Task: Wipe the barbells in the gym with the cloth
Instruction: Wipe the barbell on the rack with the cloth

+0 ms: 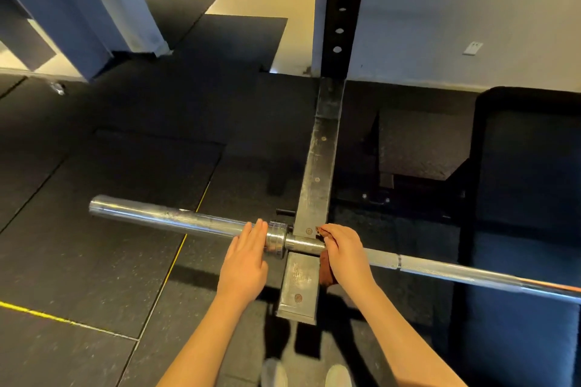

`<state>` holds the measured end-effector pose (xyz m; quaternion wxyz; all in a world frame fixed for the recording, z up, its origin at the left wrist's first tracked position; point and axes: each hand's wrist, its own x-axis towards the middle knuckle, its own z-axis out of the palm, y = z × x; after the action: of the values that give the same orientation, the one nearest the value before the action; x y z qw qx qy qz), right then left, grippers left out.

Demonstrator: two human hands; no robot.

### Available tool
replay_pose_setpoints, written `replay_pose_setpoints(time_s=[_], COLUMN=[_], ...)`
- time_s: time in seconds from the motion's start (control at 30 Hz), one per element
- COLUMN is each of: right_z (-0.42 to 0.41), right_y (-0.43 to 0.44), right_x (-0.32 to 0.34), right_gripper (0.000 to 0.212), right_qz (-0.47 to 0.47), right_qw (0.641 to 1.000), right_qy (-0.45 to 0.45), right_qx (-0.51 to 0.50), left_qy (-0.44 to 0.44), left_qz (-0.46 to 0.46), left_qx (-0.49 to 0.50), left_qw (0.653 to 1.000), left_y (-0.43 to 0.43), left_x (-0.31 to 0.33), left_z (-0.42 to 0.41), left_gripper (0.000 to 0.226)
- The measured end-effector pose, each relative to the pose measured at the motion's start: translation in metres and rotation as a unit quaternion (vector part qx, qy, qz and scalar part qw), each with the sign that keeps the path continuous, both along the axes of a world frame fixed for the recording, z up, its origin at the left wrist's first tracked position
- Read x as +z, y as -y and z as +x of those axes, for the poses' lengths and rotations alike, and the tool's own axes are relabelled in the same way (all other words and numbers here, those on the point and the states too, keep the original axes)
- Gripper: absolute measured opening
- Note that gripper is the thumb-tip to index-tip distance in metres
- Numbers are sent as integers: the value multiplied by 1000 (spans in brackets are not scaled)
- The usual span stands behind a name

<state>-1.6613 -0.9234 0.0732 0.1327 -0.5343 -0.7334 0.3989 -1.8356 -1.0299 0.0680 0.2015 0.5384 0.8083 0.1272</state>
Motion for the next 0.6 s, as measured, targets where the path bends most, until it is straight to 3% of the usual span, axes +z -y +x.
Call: replay_pose_setpoints(time_s=[0.23, 0.33, 0.4, 0.53, 0.6], right_z=[-57, -91, -105, -123, -122], right_y=[7, 19, 16, -13, -14], right_x=[16, 0, -16, -14, -12], right_gripper=[37, 32, 25, 17, 13], right_qz=[11, 66, 103, 35, 32], right_qw=[997, 997, 994, 997, 999], right_qy=[-75, -19, 19, 61, 39], right_qx=[-22, 38, 39, 17, 18], left_qy=[-41, -88, -123, -129, -136], left_qz=[-39, -66, -35, -58, -54], left_qx=[-31, -43, -64, -139, -154], left_qw=[998, 993, 990, 980, 977], left_y=[-21, -21, -18, -28, -39], left_x=[-2, -8, -13, -16, -15], left_z=[-17, -41, -57, -81, -88], left_gripper=[71, 73, 79, 78, 75])
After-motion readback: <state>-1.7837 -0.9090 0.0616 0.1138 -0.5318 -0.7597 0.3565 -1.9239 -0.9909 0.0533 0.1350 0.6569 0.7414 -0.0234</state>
